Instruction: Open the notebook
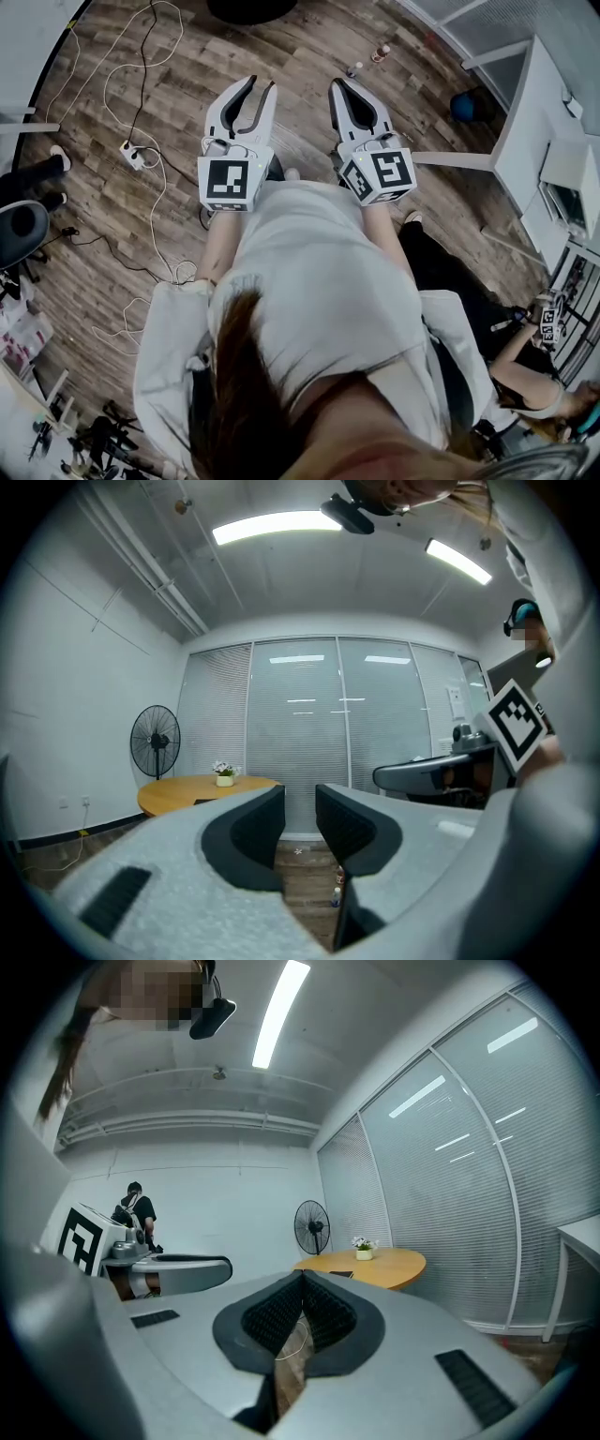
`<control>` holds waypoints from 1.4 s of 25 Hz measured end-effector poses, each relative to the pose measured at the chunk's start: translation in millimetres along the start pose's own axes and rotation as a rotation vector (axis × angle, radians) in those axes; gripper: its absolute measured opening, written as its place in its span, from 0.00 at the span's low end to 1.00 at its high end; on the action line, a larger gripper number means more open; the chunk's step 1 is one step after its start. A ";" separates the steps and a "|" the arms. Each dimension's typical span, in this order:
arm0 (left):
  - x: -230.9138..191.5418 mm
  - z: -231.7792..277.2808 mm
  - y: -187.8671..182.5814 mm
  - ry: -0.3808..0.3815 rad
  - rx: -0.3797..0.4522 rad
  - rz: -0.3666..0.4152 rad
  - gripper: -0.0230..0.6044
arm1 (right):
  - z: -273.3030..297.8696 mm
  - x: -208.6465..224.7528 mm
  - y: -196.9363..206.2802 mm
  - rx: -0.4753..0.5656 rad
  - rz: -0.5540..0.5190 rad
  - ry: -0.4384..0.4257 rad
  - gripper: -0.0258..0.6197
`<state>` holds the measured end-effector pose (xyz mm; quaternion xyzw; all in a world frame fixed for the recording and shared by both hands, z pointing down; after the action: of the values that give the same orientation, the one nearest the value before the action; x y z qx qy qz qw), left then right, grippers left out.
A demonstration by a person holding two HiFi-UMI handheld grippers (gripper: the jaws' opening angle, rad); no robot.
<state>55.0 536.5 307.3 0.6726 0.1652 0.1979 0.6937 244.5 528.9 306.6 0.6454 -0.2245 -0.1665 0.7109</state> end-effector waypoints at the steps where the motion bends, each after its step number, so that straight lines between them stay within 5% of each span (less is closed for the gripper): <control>1: -6.8 3.2 0.4 0.002 0.001 -0.003 0.22 | 6.4 -0.9 -0.6 0.002 0.001 0.001 0.04; 16: -149.0 78.8 -16.8 0.061 -0.001 0.007 0.22 | 140.7 -4.8 -29.7 -0.021 0.023 0.110 0.04; 23: -190.4 93.8 -1.7 0.090 -0.021 0.009 0.21 | 161.7 -4.9 -31.7 -0.012 0.038 0.193 0.04; 35: -236.4 105.5 4.9 0.058 -0.031 -0.028 0.21 | 218.7 -8.6 -27.1 -0.054 0.028 0.177 0.04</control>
<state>-97.9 327.6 307.7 0.6534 0.1916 0.2104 0.7015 121.8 346.1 293.3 0.6351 -0.1651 -0.1048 0.7473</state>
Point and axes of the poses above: the fingertips, and each gripper's own axes: z forward along the fingers, x to its right, y out of its underside, the point moved 8 cm from there along -z, backward along the fingers, and after that the axes turned 1 degree about y, right-handed, at the moved point
